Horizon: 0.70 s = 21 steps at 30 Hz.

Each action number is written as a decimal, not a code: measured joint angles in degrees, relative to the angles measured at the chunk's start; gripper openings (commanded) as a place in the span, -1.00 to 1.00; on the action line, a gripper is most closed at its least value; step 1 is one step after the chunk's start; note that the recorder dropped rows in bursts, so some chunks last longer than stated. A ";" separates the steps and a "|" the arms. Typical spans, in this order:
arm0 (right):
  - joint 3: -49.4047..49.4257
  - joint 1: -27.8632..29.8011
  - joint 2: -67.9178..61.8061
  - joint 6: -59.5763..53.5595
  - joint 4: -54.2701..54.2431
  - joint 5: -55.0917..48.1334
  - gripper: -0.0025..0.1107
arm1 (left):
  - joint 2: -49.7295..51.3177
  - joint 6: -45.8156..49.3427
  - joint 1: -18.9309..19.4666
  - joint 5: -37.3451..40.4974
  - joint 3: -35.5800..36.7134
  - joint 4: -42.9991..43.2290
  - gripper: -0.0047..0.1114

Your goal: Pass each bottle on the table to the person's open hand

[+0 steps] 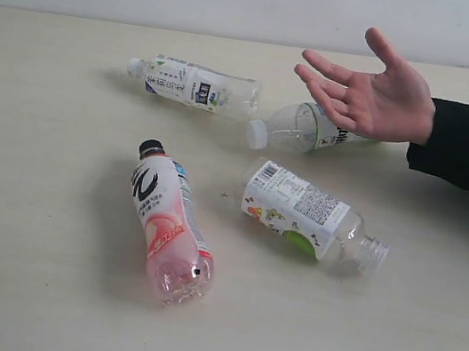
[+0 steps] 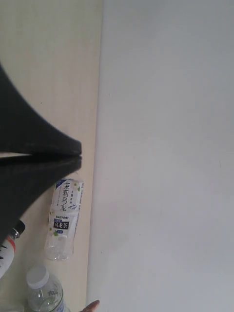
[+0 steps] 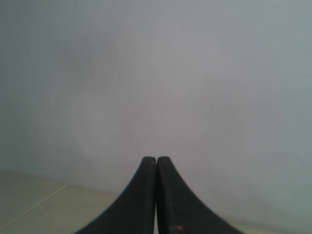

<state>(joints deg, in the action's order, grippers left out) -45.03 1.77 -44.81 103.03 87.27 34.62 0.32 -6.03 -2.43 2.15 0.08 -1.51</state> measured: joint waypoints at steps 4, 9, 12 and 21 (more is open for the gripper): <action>-9.52 0.00 -12.90 9.61 9.64 16.30 -0.96 | 0.00 0.00 0.00 0.00 0.00 0.00 -0.92; -14.72 0.00 -20.70 10.52 12.31 28.64 -0.96 | 0.00 0.00 0.00 0.00 0.00 0.00 -0.92; -14.96 0.00 -21.78 8.41 12.68 28.15 -0.96 | 0.00 0.00 0.00 0.00 0.00 0.00 -0.92; -14.96 0.00 -20.67 -0.24 13.13 12.27 -0.96 | 0.00 0.00 0.00 0.00 0.00 0.00 -0.92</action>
<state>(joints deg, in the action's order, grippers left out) -59.98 1.77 -65.48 102.79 100.40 46.89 0.32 -6.03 -2.43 2.15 0.08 -1.51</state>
